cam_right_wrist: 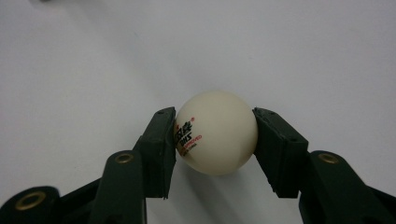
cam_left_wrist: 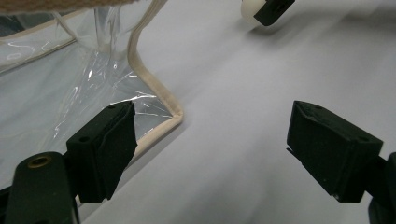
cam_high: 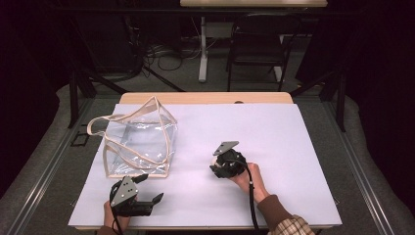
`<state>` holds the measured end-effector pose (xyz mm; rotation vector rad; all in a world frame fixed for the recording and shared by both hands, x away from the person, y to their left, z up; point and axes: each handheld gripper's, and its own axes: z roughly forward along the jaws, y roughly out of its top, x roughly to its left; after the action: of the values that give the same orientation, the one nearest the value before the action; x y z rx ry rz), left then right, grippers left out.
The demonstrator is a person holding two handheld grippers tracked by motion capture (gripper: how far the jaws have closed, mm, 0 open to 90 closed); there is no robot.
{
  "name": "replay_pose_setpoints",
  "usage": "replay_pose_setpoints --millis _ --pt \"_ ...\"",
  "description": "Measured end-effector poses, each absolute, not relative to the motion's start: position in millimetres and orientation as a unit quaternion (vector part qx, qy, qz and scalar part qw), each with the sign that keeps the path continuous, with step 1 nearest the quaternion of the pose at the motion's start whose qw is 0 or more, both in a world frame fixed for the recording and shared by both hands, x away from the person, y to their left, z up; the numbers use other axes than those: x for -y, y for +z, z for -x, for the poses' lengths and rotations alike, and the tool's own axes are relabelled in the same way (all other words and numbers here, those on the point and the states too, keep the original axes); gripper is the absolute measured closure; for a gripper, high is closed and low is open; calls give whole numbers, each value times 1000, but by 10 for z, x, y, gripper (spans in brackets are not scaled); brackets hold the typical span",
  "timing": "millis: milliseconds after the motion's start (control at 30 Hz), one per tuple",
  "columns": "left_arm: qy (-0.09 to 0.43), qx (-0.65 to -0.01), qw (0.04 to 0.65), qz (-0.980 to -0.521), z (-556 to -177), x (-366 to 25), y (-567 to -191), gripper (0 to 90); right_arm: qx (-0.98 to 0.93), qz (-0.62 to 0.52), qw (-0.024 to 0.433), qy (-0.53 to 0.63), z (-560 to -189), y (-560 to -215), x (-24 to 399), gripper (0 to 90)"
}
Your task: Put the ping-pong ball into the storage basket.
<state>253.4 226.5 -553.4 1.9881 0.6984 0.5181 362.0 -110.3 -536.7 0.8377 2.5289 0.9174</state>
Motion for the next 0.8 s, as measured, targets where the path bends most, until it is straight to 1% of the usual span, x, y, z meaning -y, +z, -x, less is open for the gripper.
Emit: replay_pose_setpoints --millis 800 --pt "212 -284 468 -810 -2533 -2263 -5533 161 -885 -279 180 327 -3519 -5133 1149 508"
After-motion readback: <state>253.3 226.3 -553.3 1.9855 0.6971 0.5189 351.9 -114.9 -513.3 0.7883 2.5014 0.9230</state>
